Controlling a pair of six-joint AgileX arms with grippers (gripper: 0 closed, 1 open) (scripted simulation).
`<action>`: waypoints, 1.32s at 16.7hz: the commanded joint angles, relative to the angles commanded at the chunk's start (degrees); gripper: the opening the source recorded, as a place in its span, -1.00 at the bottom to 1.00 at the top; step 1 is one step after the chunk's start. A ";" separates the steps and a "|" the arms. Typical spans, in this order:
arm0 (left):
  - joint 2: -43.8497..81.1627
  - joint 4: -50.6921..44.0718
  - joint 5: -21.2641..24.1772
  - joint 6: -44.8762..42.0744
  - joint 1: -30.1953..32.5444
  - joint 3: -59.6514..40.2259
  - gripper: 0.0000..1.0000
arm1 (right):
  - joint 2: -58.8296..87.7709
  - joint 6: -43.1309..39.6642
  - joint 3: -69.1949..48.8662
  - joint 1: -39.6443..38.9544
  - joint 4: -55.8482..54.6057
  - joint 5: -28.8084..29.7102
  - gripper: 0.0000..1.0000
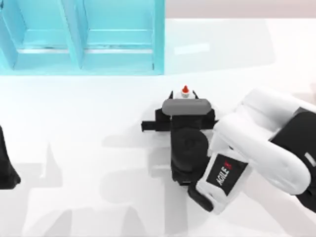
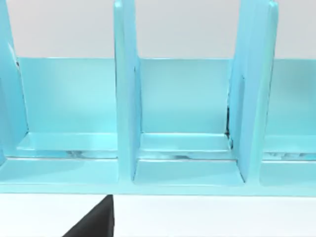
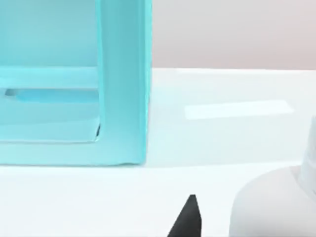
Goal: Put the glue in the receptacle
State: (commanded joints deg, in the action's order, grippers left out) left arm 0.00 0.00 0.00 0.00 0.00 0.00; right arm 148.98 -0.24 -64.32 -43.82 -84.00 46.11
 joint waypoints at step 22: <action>0.00 0.00 0.00 0.00 0.00 0.00 1.00 | -13.95 0.24 3.35 -0.10 10.80 -0.07 -1.00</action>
State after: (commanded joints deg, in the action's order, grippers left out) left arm 0.00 0.00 0.00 0.00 0.00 0.00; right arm 135.03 0.00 -60.98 -43.93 -73.19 46.04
